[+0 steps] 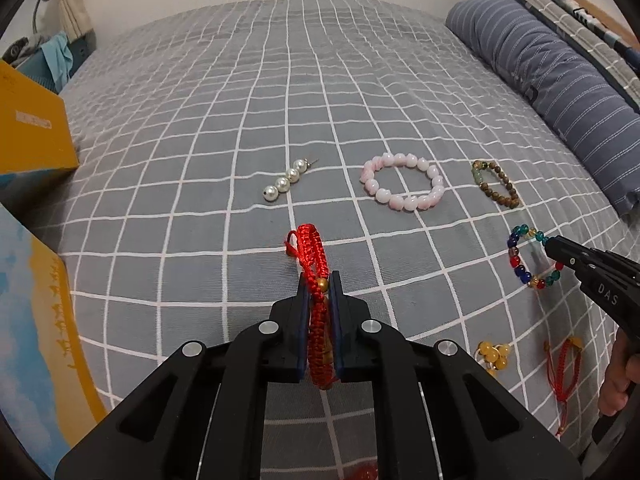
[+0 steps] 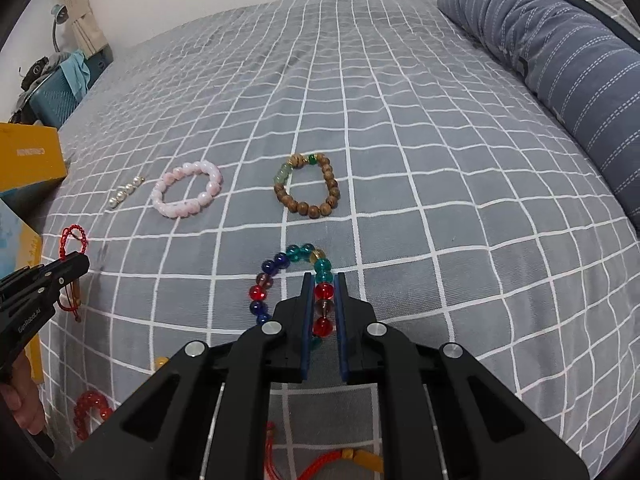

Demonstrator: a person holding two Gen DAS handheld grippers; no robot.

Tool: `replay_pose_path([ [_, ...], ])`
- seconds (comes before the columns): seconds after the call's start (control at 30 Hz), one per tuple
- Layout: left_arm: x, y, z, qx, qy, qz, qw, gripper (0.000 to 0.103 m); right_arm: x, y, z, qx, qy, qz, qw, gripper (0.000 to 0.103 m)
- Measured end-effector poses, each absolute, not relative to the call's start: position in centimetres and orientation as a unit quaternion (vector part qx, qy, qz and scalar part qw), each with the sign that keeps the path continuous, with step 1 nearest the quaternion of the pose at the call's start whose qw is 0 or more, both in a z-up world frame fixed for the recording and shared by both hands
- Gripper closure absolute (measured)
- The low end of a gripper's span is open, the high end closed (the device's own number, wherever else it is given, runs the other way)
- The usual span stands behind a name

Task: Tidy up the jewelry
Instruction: 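Lift both bracelets and carry them over the open white box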

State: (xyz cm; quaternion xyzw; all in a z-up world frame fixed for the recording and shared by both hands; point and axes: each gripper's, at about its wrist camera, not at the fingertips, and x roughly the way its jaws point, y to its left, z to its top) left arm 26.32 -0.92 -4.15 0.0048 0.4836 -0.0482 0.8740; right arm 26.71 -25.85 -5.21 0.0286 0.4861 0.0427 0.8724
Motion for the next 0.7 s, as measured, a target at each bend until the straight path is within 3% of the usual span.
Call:
replay_pose_path([
  [0.7,22.7,0.2,0.3,0.0,0.459,-0.051,0.887,0.095,23.6,-24.6,0.3,0.023,0.439,0.049,0.897,0.094],
])
